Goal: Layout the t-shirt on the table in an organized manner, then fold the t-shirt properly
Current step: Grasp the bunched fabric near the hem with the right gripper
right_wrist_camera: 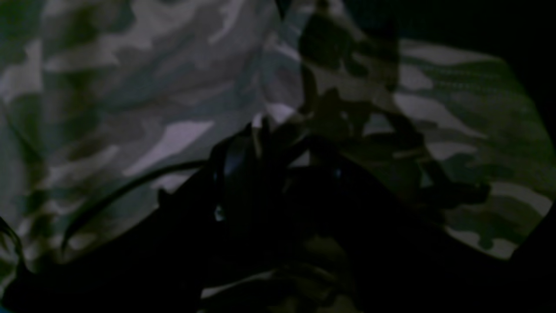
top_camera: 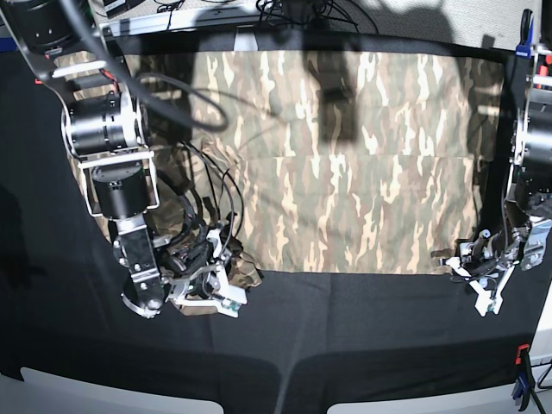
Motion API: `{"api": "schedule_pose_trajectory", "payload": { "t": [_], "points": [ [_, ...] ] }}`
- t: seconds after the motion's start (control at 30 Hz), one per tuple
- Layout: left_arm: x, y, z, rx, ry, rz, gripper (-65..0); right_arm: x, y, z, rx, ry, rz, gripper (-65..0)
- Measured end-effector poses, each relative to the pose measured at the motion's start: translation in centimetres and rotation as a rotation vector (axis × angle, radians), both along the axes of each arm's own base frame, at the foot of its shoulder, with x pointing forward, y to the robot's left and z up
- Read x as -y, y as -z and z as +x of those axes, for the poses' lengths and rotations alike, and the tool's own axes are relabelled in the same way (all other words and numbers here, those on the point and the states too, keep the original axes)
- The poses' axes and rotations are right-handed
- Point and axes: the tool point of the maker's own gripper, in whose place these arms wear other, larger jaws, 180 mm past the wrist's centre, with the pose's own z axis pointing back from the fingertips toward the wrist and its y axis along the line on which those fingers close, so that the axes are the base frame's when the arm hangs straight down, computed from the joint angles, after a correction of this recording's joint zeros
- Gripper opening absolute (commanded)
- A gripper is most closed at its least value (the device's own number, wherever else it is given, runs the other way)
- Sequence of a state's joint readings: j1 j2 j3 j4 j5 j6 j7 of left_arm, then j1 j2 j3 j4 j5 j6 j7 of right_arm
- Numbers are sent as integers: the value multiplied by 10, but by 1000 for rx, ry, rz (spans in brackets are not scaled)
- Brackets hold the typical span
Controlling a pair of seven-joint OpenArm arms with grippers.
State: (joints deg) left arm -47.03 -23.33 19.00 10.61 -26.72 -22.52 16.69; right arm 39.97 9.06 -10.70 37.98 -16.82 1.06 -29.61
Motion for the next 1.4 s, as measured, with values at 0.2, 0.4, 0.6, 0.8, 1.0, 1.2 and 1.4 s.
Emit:
{"api": "schedule_pose_trajectory", "payload": {
  "t": [0.2, 0.4, 0.6, 0.8, 1.0, 1.2, 1.4],
  "points": [
    [0, 0, 0, 0, 0, 0, -650, 8, -3, 1, 12, 18, -28, -616],
    [0, 0, 0, 0, 0, 0, -650, 8, -5, 2, 14, 19, -29, -650],
    [0, 0, 0, 0, 0, 1, -650, 6, -28, 10, 50, 27, -31, -650],
    [6, -3, 2, -2, 23, 4, -650, -4, -55, 16, 81, 8, -26, -650],
    [14, -10, 4, -25, 68, 16, -650, -2, -30, -1, 25, 14, -31, -650],
    [-11, -1, -25, -31, 106, 77, -650, -10, -7, -29, 19, -18, -45, -650],
    [-21, -13, -60, 25, 190, 111, -650, -31, -38, -46, 132, -58, -33, -650]
  ]
}}
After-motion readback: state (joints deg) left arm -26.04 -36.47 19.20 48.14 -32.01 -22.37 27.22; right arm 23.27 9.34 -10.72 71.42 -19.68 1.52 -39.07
